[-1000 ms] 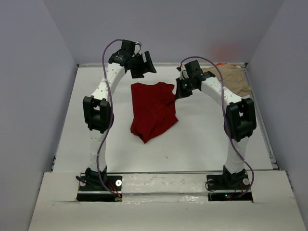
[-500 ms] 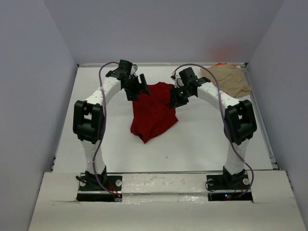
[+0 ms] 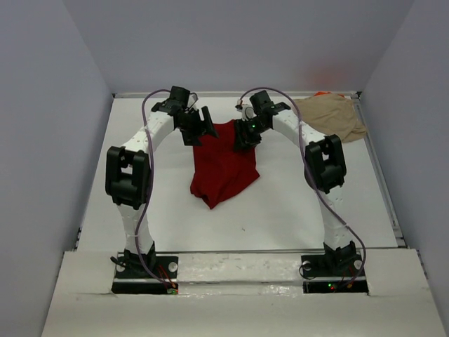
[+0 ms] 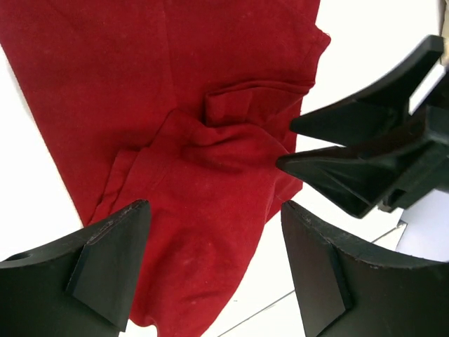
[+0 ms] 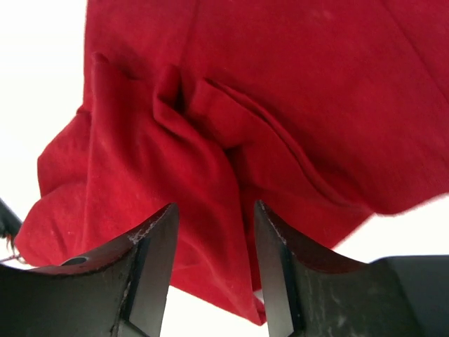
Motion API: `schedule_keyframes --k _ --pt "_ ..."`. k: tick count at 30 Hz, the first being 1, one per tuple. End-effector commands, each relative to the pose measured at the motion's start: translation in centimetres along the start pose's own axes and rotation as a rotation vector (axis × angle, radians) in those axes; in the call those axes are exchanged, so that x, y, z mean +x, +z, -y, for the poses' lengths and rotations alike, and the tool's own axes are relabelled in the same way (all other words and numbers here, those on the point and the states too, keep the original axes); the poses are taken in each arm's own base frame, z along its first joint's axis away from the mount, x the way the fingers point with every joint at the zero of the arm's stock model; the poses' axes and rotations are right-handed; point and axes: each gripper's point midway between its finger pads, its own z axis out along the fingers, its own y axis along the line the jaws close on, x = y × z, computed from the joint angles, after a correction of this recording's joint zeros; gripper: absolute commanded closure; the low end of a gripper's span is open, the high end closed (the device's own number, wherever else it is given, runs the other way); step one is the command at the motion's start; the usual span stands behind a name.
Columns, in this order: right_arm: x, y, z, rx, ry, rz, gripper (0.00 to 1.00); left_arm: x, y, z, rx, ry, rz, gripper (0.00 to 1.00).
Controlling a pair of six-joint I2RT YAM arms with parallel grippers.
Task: Fold and stack the t-shirts
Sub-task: Fold the tshirt
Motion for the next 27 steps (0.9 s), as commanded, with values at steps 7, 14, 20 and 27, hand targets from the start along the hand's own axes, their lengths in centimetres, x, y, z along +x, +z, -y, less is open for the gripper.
schedule_keyframes --k 7,14,20,27 --pt "-1.2 0.6 -2.8 -0.144 -0.097 -0.014 0.49 -1.2 -1.9 2.3 0.077 0.061 0.027 0.16" --pt "0.1 2.2 -4.3 -0.160 -0.147 -0.070 0.51 -1.2 -1.1 1.8 0.078 0.061 0.021 0.16" --pt "0.5 2.9 -5.5 -0.130 -0.165 -0.091 0.53 -0.8 0.2 1.4 0.085 0.043 -0.012 0.16" --pt "0.8 3.0 -4.6 -0.046 -0.160 -0.091 0.68 -0.7 0.0 1.5 0.090 0.045 -0.008 0.16"
